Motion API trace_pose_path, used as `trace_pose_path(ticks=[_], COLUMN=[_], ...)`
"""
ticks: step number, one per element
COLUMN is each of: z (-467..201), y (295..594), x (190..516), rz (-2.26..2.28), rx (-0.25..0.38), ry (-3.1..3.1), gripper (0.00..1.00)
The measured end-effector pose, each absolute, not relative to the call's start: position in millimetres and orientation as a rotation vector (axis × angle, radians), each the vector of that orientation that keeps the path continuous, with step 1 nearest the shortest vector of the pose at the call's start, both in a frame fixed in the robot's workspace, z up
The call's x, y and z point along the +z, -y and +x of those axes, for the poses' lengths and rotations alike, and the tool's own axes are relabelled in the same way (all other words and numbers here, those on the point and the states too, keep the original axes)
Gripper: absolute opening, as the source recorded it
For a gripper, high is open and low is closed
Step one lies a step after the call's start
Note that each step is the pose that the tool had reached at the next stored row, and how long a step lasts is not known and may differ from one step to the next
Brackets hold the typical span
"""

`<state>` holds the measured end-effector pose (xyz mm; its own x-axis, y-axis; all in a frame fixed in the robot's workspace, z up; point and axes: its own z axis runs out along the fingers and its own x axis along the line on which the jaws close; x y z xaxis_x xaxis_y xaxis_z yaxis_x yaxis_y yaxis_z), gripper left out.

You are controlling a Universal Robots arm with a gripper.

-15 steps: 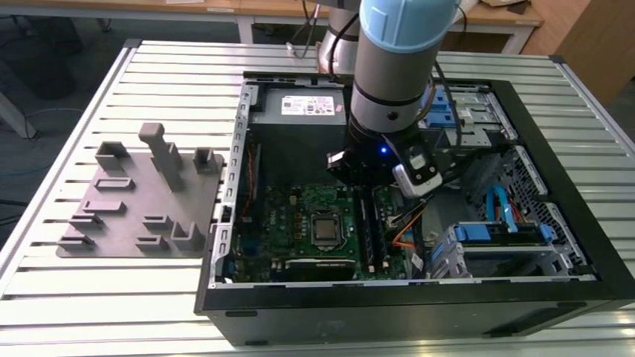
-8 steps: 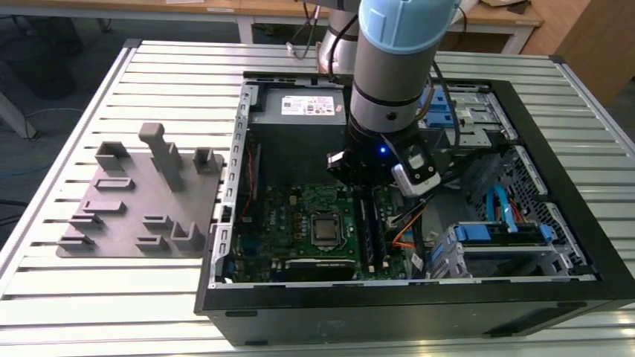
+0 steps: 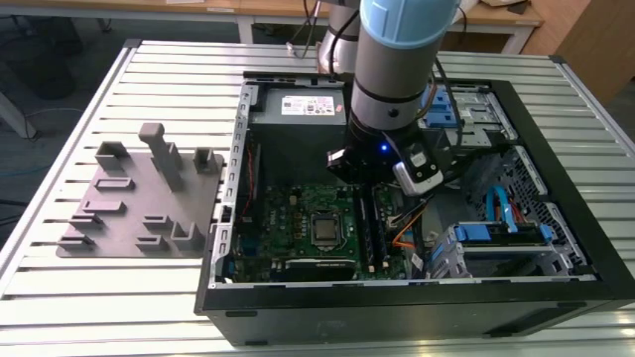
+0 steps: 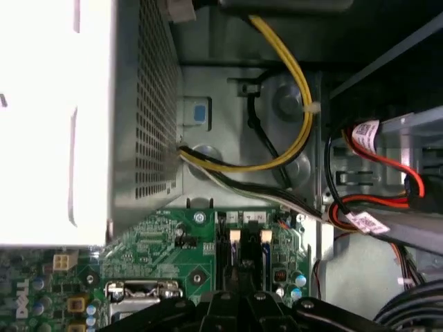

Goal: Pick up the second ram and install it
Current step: 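Press down the second ram until it locks into place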

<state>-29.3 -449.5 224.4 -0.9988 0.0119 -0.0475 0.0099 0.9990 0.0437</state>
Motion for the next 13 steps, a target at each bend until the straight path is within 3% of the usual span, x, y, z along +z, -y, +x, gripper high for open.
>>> trace_pose_path(ticks=[13], z=[-29], y=[495], x=[224], rz=[0.017], rx=[0.055], ry=[-3.093], gripper=[0.07])
